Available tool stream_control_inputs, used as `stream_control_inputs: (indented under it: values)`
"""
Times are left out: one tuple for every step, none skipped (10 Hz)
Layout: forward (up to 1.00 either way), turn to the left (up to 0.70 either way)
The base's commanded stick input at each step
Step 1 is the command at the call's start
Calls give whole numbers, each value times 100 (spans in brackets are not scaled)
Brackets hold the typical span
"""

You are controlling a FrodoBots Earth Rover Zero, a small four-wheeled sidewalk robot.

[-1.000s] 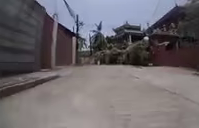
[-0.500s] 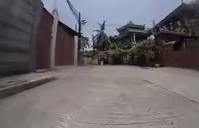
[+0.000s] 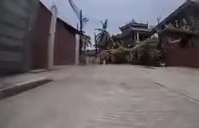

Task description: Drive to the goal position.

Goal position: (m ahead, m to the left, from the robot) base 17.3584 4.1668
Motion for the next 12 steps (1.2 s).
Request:
stream_control_inputs:
  values:
    - [100,0]
    - [100,0]
    - [100,0]
    - [100,0]
    - [100,0]
    - [100,0]
    - [100,0]
    - [100,0]
    - [100,0]
    - [100,0]
    - [100,0]
    - [100,0]
